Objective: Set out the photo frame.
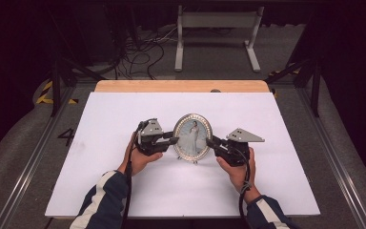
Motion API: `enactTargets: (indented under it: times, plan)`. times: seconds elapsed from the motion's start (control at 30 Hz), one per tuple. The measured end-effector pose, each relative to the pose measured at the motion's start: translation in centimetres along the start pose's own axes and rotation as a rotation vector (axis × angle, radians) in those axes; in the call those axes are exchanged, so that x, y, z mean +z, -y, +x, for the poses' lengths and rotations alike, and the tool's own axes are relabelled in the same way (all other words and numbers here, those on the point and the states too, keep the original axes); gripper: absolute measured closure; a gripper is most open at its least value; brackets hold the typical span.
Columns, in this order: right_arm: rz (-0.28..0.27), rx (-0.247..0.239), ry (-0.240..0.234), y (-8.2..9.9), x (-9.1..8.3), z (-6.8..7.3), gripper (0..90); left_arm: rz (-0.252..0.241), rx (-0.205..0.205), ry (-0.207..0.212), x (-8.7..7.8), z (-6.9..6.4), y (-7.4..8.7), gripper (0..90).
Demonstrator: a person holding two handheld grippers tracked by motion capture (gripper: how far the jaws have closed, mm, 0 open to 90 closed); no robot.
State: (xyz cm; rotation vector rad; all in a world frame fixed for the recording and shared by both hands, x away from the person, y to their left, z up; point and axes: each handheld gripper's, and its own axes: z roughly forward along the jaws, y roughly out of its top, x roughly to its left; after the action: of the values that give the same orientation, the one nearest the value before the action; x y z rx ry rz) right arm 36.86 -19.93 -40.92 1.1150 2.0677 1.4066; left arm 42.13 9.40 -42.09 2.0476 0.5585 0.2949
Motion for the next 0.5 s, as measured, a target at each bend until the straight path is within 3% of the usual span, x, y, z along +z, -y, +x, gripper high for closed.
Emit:
enactTargets:
  times: [0.23,0.43,0.5]
  plan:
    - [-0.001,-0.013,-0.003,-0.15,0.19,0.13,76.7,-0.002,-0.007,-0.006,-0.11,-0.03,0.28,71.0]
    - [0.006,-0.015,0.012,0.11,-0.07,0.13,75.8,-0.043,-0.002,0.004,0.15,0.23,-0.15,66.2]
    - [0.010,-0.018,0.008,0.14,-0.08,0.25,75.3,-0.023,-0.006,0.013,0.66,0.23,-0.02,65.0]
